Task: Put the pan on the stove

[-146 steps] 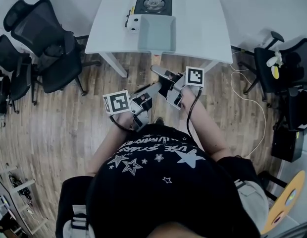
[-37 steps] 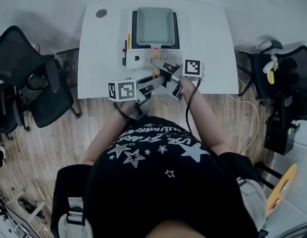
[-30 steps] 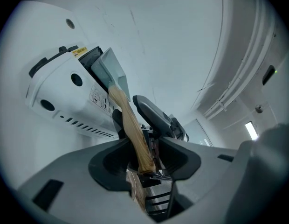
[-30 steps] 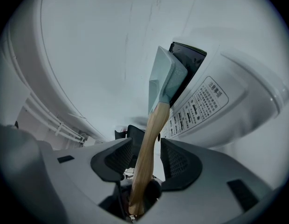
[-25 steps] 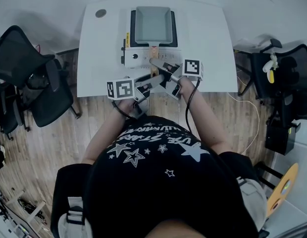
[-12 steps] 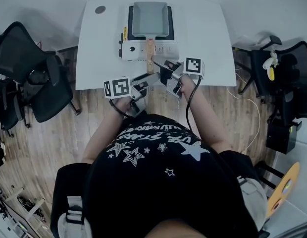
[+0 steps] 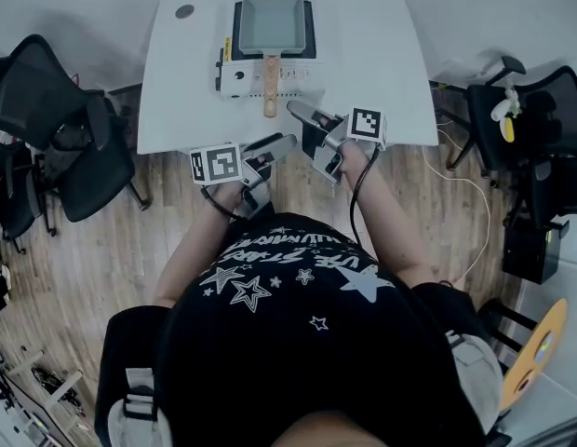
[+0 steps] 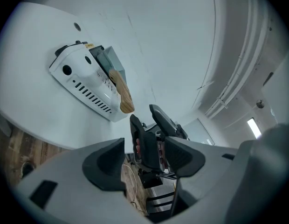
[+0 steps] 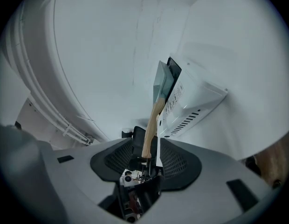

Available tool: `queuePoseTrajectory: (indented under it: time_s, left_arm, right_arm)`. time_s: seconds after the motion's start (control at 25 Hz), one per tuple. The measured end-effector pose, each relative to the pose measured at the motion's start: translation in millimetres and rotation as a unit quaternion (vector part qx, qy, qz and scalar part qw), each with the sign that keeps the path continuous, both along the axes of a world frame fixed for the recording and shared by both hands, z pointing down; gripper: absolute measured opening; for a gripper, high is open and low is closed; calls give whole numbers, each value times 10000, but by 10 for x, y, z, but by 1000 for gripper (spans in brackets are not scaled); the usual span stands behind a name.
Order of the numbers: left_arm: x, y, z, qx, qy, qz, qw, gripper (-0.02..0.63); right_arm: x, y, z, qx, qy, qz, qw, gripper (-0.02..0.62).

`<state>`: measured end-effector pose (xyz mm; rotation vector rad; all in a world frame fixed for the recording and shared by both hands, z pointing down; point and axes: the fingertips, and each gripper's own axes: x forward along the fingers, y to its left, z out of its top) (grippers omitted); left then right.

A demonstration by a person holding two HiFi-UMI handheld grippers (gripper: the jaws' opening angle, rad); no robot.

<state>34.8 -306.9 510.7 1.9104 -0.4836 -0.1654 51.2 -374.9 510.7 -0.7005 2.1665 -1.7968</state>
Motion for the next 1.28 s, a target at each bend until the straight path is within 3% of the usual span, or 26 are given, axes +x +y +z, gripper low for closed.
queuePoseTrajectory:
  time_s: [0.32,0.64,0.8,1.16,1.28]
  left_arm:
    - [-11,353,34,32,-120,-402,9991,253]
    - [-63,737,-29,375,-538,-628,9959,253]
    - [-74,906,-53,705,-1013,-755,9895,253]
    - [-17,1320,-238,1272,-1436,-882,9775,239]
    - [-12,1467,-316,1568,-1721,-946,9679,235]
  right_arm:
    - [206,475,19,55,122,54,9999,178]
    - [421,875,-112,511,777,366,9950,163]
    - [502,1123,-218,616,719,415,9946,153]
    - [729,1534,-421,1331,1491,417,9789,114]
    - [744,1667,-462,1469,1628,381,9749,99]
